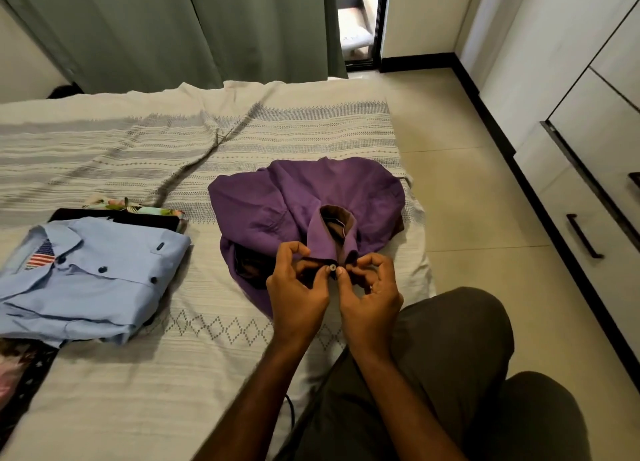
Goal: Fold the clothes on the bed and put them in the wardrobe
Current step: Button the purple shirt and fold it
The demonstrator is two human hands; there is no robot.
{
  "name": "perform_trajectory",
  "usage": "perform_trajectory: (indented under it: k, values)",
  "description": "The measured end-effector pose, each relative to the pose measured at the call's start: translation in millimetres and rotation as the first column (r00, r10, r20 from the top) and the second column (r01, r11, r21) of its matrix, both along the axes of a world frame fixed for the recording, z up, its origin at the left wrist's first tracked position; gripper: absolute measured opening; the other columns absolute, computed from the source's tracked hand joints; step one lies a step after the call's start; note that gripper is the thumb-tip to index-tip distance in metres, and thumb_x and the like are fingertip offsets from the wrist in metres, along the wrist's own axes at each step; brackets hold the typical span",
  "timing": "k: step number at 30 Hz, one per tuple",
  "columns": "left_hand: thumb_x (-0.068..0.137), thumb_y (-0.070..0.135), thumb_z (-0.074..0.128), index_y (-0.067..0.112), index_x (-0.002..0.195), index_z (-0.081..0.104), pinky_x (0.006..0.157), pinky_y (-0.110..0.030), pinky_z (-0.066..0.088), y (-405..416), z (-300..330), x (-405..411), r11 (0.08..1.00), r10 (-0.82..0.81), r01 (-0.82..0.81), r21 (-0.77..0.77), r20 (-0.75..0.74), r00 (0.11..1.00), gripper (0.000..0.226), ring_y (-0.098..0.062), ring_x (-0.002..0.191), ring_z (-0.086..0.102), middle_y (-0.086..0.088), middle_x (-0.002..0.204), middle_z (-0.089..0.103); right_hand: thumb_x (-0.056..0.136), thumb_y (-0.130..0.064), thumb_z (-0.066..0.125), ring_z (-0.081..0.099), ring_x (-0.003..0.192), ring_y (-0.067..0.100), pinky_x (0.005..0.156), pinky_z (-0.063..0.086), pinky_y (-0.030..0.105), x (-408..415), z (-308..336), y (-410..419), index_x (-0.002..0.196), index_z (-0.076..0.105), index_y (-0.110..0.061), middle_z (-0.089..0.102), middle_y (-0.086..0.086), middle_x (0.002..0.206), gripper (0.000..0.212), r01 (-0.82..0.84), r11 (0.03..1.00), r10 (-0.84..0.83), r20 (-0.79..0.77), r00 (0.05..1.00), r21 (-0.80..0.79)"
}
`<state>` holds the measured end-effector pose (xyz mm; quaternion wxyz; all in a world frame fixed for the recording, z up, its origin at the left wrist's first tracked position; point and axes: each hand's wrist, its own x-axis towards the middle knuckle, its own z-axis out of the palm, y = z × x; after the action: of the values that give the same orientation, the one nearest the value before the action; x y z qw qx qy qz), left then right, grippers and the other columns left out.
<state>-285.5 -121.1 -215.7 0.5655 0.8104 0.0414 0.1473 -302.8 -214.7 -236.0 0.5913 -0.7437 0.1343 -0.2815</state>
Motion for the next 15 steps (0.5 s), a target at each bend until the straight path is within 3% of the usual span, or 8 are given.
perform_trajectory:
  k: [5,10,15]
  values:
    - [0.081,0.001,0.080,0.016,0.103,0.053,0.062,-0.013,0.052,-1.6,-0.3,0.0,0.999,0.046,-0.046,-0.002,0.028,0.999,0.039,-0.004,0.074,0.070,0.005,0.084,0.069,0.078,-0.003,0.083,0.071,0.082,0.003,0.074,0.057,0.019,-2.0,1.5,-0.6,0.099,0.059,-0.009,0.069,-0.010,0.086,0.032,0.013,1.000,-0.013,0.014,1.000,-0.014]
    - [0.080,0.001,0.081,0.017,0.103,0.053,0.068,-0.019,0.056,-2.9,-1.8,-3.0,1.000,0.008,-0.009,0.009,0.034,0.999,0.040,-0.005,0.078,0.071,0.004,0.084,0.070,0.077,-0.003,0.083,0.068,0.082,0.002,0.073,0.053,0.012,-3.8,2.8,0.1,0.098,0.060,-0.011,0.065,-0.016,0.087,0.033,0.016,0.999,-0.015,0.018,1.000,-0.032]
    - [0.080,0.001,0.081,0.017,0.104,0.053,0.069,-0.023,0.058,-0.3,-3.2,-2.6,1.000,-0.011,0.010,0.007,0.032,0.999,0.040,-0.005,0.078,0.072,0.005,0.084,0.071,0.079,-0.002,0.082,0.069,0.084,0.002,0.075,0.055,0.016,-3.6,2.2,-1.1,0.099,0.060,-0.012,0.065,-0.016,0.087,0.031,-0.002,1.000,0.002,0.010,1.000,-0.011]
